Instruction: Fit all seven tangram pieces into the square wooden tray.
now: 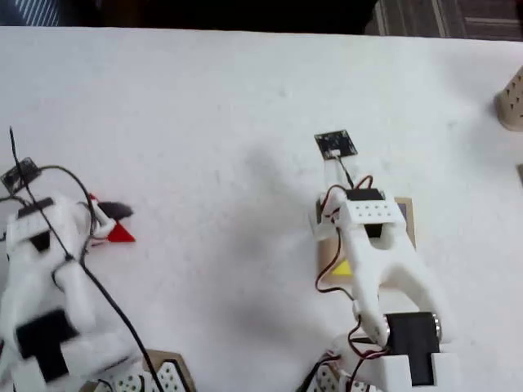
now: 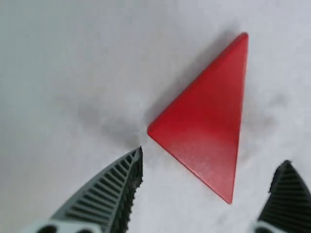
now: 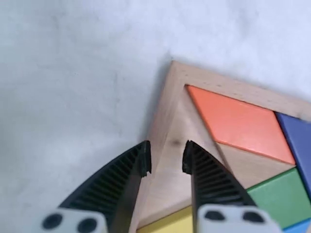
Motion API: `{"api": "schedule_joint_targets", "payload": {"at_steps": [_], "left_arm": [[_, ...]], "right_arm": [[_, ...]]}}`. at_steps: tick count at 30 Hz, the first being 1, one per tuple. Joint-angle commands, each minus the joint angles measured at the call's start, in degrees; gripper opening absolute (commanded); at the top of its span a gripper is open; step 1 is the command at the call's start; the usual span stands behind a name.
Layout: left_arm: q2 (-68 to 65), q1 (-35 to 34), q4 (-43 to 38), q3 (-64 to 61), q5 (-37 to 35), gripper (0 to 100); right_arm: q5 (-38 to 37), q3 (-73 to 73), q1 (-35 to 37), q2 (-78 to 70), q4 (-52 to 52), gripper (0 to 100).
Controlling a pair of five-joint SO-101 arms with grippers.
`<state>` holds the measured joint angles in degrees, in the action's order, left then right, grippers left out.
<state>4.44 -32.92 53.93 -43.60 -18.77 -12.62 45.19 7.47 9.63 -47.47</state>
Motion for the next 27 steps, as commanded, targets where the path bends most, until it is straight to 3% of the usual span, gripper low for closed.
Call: {"api": "schedule_joint_targets", "payload": {"at_steps": [1,5,23,27], "left_arm": [[-9.3,-0.8,2.2,10.7,-0.6,39],[-12.5,-0.9,4.8,15.1,-0.6,39],[-12.5,-1.6,2.8,15.5,-0.6,39],[-12.5,-1.5,2.2,15.6,1.8,27]], "right_arm": [[-1.5,0.6,0.7,0.3,2.6,11.2],[-1.5,0.6,0.8,0.3,2.8,11.2],[-1.5,0.5,0.8,0.3,2.8,11.2],[-1.5,0.5,0.8,0.3,2.8,11.2]]}}
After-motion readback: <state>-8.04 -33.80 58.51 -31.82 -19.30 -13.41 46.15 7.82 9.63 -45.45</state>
